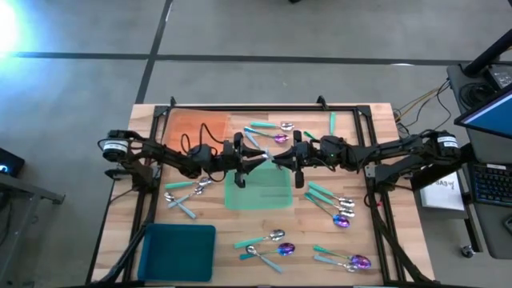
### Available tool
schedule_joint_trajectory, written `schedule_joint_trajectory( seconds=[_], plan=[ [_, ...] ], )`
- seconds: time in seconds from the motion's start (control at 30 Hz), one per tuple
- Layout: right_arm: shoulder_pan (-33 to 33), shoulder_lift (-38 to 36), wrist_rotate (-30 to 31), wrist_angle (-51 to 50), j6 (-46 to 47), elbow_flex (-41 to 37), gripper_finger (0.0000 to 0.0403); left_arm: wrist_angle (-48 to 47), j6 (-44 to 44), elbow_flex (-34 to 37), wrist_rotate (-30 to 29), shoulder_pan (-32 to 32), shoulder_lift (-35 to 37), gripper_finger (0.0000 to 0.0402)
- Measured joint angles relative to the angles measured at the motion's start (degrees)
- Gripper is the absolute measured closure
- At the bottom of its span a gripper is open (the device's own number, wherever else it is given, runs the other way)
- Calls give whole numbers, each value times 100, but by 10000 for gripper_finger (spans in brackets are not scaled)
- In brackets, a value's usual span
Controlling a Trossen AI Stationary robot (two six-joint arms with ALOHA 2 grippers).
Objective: Sort silverware by color (type)
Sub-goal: Put the blue spoon into the orange bin
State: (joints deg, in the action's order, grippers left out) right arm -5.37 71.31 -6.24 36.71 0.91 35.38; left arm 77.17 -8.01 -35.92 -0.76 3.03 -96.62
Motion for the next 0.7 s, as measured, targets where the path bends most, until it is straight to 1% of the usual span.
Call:
schedule_joint_trajectory(
  seconds=[0.1,0.23,0.33,0.5,0.6,0.7],
  plan=[
    [32,7,-22,0,0,0,380,-2,-38,0,39,0,0,299],
    [88,7,-22,0,-2,0,380,-16,-152,-87,641,0,0,299],
    [143,7,-22,30,-5,0,380,-33,-174,-270,874,-2,-26,299],
    [252,7,21,-34,-4,0,380,-324,-160,-512,917,-4,-133,299],
    [273,7,61,-35,-36,-2,380,-312,-153,-507,920,-4,-162,299],
    [274,2,38,1,-51,-2,381,-272,-153,-356,853,2,-127,299]
  ],
)
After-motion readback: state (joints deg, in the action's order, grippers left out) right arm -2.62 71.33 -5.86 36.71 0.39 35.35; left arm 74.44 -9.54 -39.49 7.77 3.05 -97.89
